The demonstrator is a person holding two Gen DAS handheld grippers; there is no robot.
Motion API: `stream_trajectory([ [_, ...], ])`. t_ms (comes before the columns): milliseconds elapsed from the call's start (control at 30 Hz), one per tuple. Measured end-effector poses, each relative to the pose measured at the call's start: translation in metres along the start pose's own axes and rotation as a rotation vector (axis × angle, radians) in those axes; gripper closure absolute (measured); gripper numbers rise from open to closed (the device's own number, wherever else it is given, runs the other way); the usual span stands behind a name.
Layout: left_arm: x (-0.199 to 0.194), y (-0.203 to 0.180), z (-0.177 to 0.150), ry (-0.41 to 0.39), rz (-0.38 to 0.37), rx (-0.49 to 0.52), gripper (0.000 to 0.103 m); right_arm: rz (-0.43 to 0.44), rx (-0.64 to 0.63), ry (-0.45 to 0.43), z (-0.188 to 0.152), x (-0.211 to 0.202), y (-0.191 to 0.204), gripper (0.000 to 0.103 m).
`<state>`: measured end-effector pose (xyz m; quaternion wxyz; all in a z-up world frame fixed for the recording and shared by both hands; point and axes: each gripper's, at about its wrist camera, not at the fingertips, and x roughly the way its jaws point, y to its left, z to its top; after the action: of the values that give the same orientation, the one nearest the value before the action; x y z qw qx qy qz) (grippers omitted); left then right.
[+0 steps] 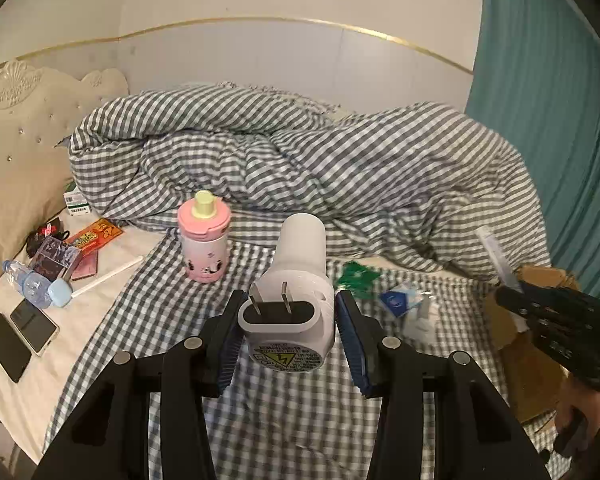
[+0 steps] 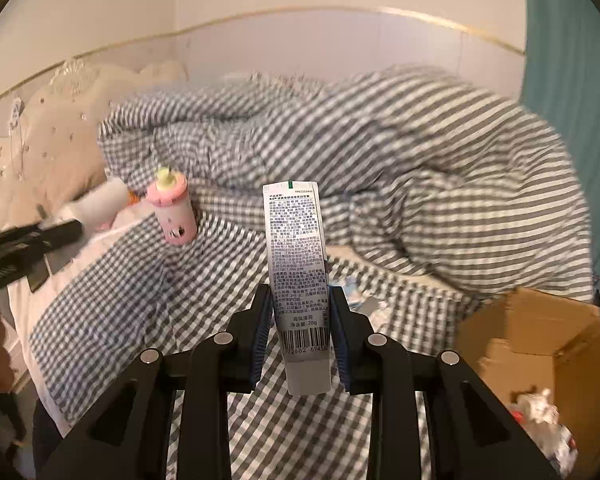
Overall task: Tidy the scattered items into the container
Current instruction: 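Carry the plug adapter and toothpaste tube with both tools over the box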
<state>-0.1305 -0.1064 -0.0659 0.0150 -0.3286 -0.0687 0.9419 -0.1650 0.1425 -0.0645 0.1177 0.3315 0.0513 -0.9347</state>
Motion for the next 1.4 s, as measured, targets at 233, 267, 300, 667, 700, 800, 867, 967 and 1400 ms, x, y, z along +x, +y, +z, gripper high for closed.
stream_trajectory([
  [233,-0.035,-0.035,-0.009,-0.039,-0.034,0.021,0.057,-0.068,0.07,-0.115,-0.029,-0.083,0.002,0.075],
  [267,-0.038,-0.04,-0.012,-0.041,-0.037,0.025,0.057,-0.07,0.085,-0.123,-0.034,-0.092,0.0,0.075],
  [300,-0.042,-0.046,-0.015,-0.043,-0.042,0.033,0.057,-0.071,0.097,-0.129,-0.038,-0.098,-0.003,0.075],
  [667,-0.067,-0.104,-0.022,-0.083,-0.086,0.097,0.057,-0.157,0.176,-0.181,-0.053,-0.147,-0.043,0.075],
  [700,-0.069,-0.108,-0.023,-0.086,-0.091,0.102,0.057,-0.172,0.184,-0.182,-0.055,-0.15,-0.048,0.075],
  [800,-0.071,-0.126,-0.022,-0.085,-0.111,0.12,0.057,-0.21,0.209,-0.186,-0.06,-0.161,-0.062,0.075],
  [867,-0.07,-0.139,-0.021,-0.082,-0.127,0.134,0.057,-0.238,0.222,-0.188,-0.065,-0.169,-0.072,0.075],
  [967,-0.069,-0.159,-0.022,-0.077,-0.152,0.154,0.057,-0.281,0.244,-0.181,-0.071,-0.179,-0.091,0.075],
  [1400,-0.051,-0.256,-0.028,-0.045,-0.274,0.248,0.057,-0.447,0.355,-0.136,-0.109,-0.215,-0.182,0.075],
])
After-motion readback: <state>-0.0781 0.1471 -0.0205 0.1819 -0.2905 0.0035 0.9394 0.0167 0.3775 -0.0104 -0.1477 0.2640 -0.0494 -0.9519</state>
